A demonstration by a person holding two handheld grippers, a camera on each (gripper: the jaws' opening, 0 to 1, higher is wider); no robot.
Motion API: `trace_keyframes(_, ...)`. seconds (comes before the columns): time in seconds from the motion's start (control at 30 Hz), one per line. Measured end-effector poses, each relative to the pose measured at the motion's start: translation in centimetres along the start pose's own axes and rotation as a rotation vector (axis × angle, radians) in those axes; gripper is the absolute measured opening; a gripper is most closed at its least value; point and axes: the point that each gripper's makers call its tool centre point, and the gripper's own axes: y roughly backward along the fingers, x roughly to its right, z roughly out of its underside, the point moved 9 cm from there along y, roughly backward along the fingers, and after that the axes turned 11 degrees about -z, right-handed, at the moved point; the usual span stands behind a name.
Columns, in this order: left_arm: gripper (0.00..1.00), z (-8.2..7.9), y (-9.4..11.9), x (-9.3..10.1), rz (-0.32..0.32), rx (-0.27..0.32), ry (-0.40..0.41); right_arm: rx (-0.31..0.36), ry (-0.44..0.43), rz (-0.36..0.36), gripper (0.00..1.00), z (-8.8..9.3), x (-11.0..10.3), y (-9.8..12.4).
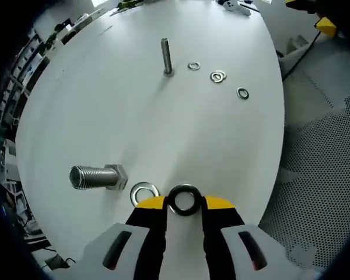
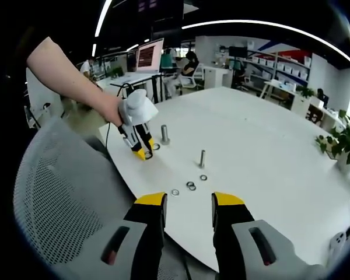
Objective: Place the washer onto the threaded stud by aligning its center hole with the stud, sliding it down to the base, and recovering from edge contact or off-axis alignment until the washer reaches the visible bottom stop.
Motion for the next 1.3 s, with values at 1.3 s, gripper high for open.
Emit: trace_keyframes(1.3, 0.19, 0.4, 4.1, -2.6, -0.061, 0.104, 0.081, -0.003, 0.0, -0.003, 0.33, 0.1, 0.1, 0.0)
